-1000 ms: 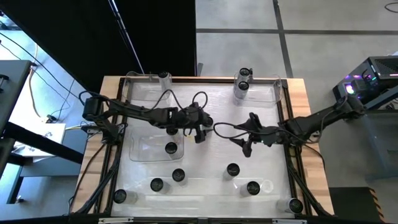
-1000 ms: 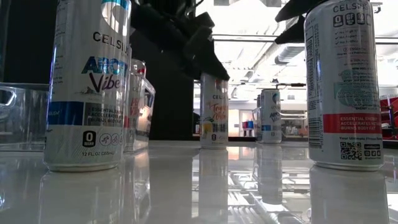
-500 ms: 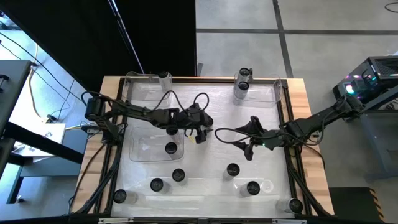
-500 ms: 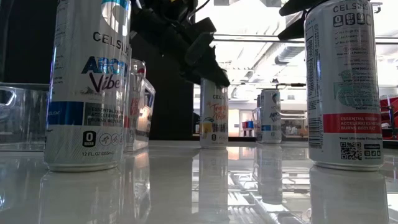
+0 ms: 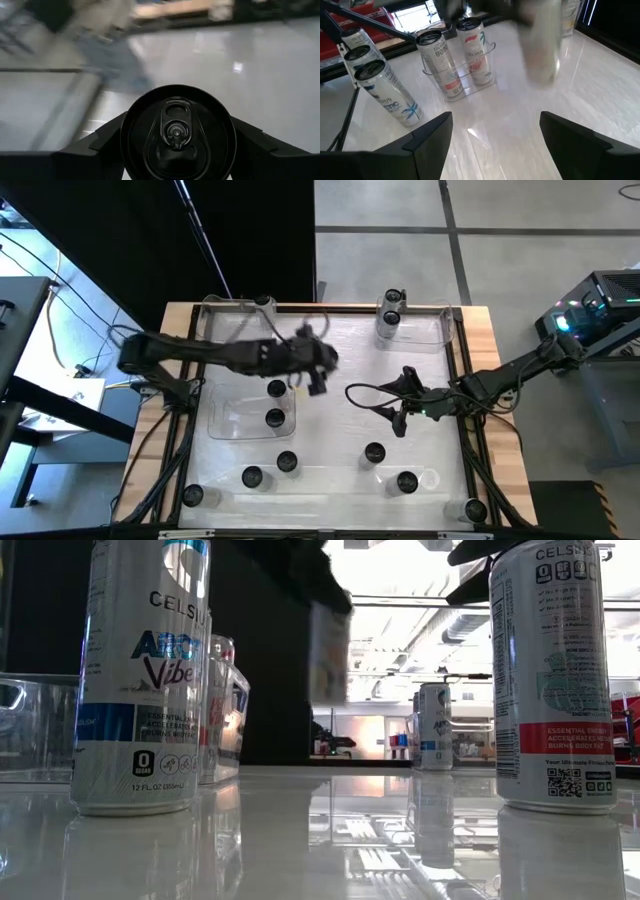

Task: Sort soda cans
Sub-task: Put the white-yellow can into the top left transparent bin

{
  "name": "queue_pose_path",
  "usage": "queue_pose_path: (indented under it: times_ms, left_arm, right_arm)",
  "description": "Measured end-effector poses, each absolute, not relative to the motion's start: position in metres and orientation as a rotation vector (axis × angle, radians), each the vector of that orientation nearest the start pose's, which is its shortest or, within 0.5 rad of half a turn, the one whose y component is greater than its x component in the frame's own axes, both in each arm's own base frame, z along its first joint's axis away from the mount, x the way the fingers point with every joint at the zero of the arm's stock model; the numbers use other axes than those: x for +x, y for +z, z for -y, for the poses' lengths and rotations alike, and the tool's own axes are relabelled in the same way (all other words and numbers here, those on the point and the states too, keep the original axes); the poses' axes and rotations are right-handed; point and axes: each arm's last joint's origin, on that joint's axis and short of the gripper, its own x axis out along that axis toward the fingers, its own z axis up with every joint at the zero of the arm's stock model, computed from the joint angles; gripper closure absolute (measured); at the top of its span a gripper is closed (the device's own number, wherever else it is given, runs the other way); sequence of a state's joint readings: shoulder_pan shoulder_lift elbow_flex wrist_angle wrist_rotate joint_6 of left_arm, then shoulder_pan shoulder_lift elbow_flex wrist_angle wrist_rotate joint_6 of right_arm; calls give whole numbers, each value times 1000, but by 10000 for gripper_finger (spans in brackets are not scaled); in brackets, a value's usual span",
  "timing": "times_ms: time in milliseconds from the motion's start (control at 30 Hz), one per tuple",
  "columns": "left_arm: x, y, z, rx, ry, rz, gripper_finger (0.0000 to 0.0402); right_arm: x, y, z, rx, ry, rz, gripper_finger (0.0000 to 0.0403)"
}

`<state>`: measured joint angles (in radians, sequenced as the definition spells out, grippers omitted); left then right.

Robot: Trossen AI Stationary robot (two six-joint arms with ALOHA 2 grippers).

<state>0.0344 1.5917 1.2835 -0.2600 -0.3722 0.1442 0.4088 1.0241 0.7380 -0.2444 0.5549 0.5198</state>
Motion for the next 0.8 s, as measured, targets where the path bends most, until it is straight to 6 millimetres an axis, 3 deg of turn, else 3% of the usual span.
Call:
queue_pose_path:
  times_ms: [133, 267, 467, 567, 800]
  left_arm:
    - [317, 341, -31, 243, 407, -555, 154]
    - [261, 382, -44, 191, 538, -491, 154]
    - [203, 398, -58, 149, 730, -538, 154]
    - [188, 394, -66, 115, 795, -543, 154]
    - [172, 340, -90, 48, 912, -581, 154]
  right_arm:
    - [203, 271, -71, 261, -263, -416, 107]
    - [203, 271, -70, 253, -289, -406, 107]
    - [203, 271, -70, 249, -301, -400, 107]
    - [203, 271, -70, 249, -301, -399, 107]
    - [203, 271, -70, 248, -300, -402, 107]
